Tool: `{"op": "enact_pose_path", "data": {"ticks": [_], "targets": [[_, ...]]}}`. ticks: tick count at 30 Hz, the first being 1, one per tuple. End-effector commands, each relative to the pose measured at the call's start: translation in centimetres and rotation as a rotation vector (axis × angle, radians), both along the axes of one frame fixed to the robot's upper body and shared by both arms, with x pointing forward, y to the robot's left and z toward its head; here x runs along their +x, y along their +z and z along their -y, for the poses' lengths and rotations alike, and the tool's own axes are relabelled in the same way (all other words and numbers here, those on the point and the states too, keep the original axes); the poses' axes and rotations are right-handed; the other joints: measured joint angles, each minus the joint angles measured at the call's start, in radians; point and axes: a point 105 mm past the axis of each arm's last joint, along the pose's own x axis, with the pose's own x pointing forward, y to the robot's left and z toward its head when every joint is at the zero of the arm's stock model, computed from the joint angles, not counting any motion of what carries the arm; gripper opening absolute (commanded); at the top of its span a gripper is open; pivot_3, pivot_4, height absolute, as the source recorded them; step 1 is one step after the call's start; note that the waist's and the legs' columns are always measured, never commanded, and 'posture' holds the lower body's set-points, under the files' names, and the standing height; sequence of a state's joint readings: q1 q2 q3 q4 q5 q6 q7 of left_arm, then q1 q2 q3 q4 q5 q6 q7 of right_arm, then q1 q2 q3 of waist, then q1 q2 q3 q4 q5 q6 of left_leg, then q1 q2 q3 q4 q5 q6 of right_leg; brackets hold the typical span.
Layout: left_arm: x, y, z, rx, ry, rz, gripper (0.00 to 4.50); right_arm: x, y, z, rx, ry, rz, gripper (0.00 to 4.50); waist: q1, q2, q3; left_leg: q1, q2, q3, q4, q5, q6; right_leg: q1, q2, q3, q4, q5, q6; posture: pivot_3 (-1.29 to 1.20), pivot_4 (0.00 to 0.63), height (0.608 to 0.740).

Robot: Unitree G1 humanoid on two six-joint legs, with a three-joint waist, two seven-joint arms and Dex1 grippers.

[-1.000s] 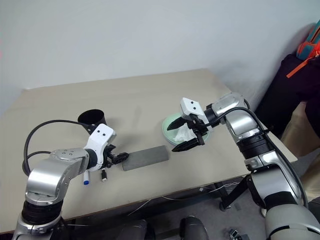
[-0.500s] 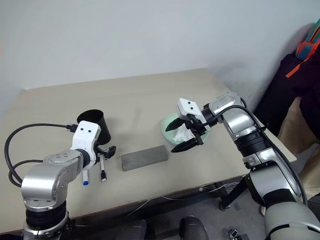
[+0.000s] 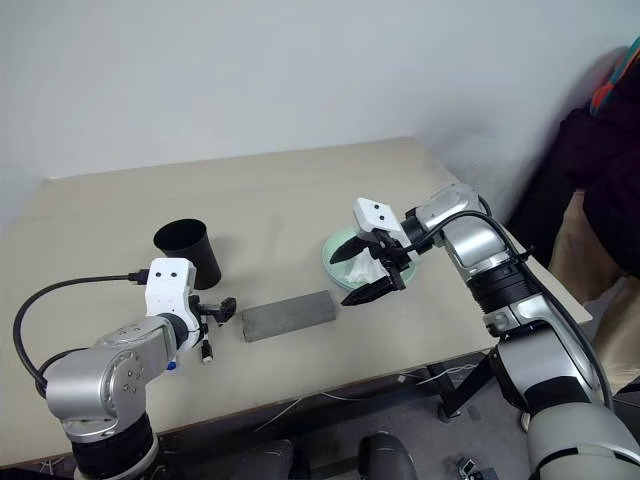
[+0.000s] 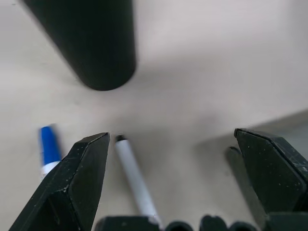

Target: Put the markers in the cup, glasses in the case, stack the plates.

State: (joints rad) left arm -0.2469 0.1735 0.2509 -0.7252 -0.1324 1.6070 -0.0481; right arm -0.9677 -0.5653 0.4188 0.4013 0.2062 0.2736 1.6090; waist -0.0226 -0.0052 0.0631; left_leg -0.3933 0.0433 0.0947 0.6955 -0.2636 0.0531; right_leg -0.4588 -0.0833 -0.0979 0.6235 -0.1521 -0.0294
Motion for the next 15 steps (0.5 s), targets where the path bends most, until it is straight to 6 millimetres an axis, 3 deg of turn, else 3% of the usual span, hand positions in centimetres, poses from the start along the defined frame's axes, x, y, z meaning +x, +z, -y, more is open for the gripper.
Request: {"op": "enact_pose_path", "data": {"ticks": [1, 6, 15], "targets": [[0.3, 0.8, -1.6, 0.094, 0.031, 0.002, 4.4, -0.1, 1.3, -0.4, 0.033, 0.027, 0.038, 4.5, 0.0, 0.0, 0.0, 0.0, 0.0, 0.0, 0.0, 0.0, 0.0, 0.0, 0.0, 0.0, 0.0, 0.0, 0.0, 0.0, 0.0, 0.737], [0.4, 0.9, -2.7, 0.197, -0.046, -0.058, 4.4, -0.1, 1.3, -0.5, 0.036, 0.029, 0.037, 4.5, 0.0, 0.0, 0.0, 0.0, 0.001, 0.0, 0.0, 0.0, 0.0, 0.0, -0.001, 0.0, 0.0, 0.0, 0.0, 0.0, 0.0, 0.737], [0.6, 0.2, -1.8, 0.053, -0.096, -0.152, 4.4, -0.3, 1.1, -0.7, 0.043, 0.038, 0.032, 4.5, 0.002, -0.002, 0.0, -0.001, 0.001, -0.001, 0.0, 0.0, 0.0, 0.0, -0.002, 0.0, 0.0, 0.0, 0.0, 0.0, 0.0, 0.737]]}}
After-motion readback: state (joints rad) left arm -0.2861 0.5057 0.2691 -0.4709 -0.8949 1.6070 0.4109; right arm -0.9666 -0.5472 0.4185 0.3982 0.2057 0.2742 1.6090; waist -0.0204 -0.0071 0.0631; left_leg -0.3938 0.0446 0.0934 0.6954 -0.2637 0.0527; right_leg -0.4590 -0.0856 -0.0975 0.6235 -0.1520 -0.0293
